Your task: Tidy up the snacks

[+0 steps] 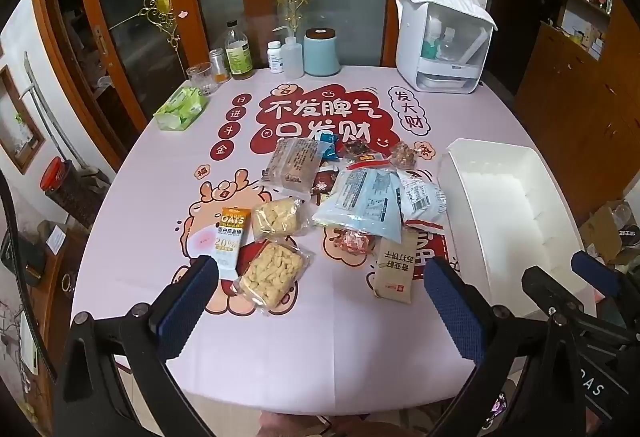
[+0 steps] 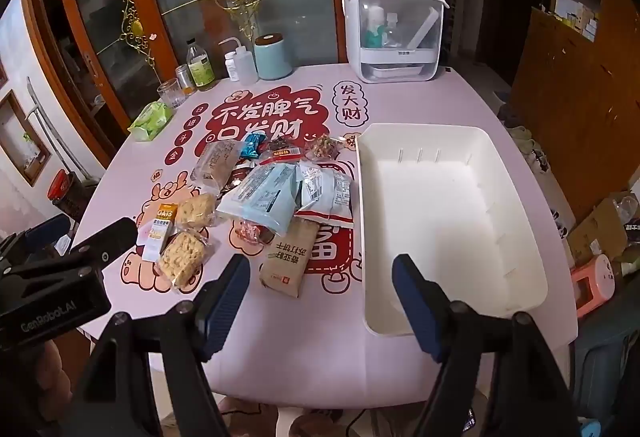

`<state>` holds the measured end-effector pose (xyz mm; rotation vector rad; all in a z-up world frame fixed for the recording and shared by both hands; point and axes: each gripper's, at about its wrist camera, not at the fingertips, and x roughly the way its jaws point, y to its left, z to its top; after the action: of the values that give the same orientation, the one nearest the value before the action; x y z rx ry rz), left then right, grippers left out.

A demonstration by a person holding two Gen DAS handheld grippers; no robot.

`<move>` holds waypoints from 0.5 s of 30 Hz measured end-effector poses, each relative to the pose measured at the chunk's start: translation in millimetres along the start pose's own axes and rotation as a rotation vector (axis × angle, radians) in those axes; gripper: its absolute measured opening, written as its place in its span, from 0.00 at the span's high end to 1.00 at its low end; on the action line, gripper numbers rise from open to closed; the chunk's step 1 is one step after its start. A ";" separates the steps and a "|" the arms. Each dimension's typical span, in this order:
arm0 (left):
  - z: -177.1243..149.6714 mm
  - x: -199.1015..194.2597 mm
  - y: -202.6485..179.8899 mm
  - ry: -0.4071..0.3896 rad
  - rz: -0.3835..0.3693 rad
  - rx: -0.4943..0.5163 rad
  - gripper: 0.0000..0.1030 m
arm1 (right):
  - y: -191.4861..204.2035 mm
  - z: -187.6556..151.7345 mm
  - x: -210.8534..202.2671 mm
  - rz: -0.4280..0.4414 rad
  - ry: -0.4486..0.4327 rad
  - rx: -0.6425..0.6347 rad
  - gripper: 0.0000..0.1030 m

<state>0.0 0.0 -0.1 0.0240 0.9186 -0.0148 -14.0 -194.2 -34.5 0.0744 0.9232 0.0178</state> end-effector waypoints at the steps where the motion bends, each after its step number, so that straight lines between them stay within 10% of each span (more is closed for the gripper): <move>1: 0.0 0.1 0.1 0.001 -0.004 -0.003 0.01 | -0.4 0.1 0.6 0.001 0.002 0.002 0.28; 15: 4.0 -2.4 -4.7 0.010 -0.011 0.006 0.01 | -1.9 4.3 4.3 0.007 0.001 0.002 0.28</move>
<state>1.6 -4.8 4.3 0.0251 0.9288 -0.0275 -8.0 -196.2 -35.5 0.0793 0.9238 0.0238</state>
